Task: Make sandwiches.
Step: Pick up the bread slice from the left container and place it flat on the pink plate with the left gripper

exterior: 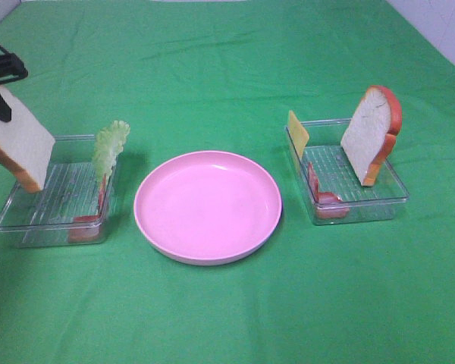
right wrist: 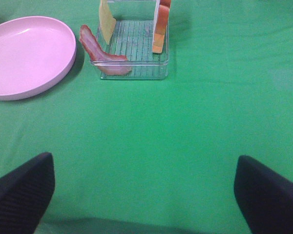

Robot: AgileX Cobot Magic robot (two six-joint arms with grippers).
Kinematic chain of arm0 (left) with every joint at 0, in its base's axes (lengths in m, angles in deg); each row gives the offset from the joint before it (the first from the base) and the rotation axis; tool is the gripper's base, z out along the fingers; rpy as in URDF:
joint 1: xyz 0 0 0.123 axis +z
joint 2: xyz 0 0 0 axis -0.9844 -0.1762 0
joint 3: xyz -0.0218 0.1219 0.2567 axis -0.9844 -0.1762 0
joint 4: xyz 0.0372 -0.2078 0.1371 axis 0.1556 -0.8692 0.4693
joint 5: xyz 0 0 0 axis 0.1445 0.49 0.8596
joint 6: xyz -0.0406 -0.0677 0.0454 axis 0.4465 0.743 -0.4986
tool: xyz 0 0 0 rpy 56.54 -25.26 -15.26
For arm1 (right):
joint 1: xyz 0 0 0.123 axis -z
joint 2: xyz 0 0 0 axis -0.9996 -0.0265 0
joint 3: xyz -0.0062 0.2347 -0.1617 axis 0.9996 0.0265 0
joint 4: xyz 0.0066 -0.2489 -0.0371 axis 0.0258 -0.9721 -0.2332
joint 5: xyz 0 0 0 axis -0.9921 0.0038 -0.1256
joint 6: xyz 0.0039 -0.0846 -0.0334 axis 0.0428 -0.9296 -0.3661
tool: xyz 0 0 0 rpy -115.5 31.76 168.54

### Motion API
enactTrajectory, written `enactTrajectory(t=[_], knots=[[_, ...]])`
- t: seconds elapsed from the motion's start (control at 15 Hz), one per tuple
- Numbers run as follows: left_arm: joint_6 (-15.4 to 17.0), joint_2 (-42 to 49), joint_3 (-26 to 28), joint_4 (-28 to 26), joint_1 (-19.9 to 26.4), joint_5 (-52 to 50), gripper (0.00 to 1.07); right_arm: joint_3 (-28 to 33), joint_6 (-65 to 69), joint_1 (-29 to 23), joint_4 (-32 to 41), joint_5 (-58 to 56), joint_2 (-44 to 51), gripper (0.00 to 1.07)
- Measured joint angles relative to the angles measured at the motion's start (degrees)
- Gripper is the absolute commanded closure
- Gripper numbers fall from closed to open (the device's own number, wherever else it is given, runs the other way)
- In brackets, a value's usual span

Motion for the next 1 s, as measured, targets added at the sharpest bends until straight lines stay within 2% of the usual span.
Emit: enactTrajectory(t=[0.4, 0.47, 0.53, 0.6, 0.67, 0.87, 1.0], knots=[[0.0, 7.85, 12.66, -4.24, 0.0, 7.91, 1.06, 0.0, 0.0, 0.0, 0.0, 0.0, 0.0, 0.12], [0.0, 8.37, 13.46, -5.1, 0.0, 8.02, 1.06, 0.0, 0.0, 0.0, 0.0, 0.0, 0.0, 0.12], [-0.06, 9.05, 15.13, -10.31, 0.0, 8.59, 1.05, 0.0, 0.0, 0.0, 0.0, 0.0, 0.0, 0.12], [-0.06, 9.05, 15.13, -10.31, 0.0, 8.59, 1.05, 0.0, 0.0, 0.0, 0.0, 0.0, 0.0, 0.12], [-0.46, 8.59, 15.18, -13.92, -1.83, 9.0, 1.05, 0.0, 0.0, 0.0, 0.0, 0.0, 0.0, 0.12], [-4.24, 6.59, 15.18, -15.53, -9.68, 9.0, 1.05, 0.0, 0.0, 0.0, 0.0, 0.0, 0.0, 0.12], [-4.58, 4.07, 15.18, -17.02, -15.3, 9.0, 1.05, 0.0, 0.0, 0.0, 0.0, 0.0, 0.0, 0.12]])
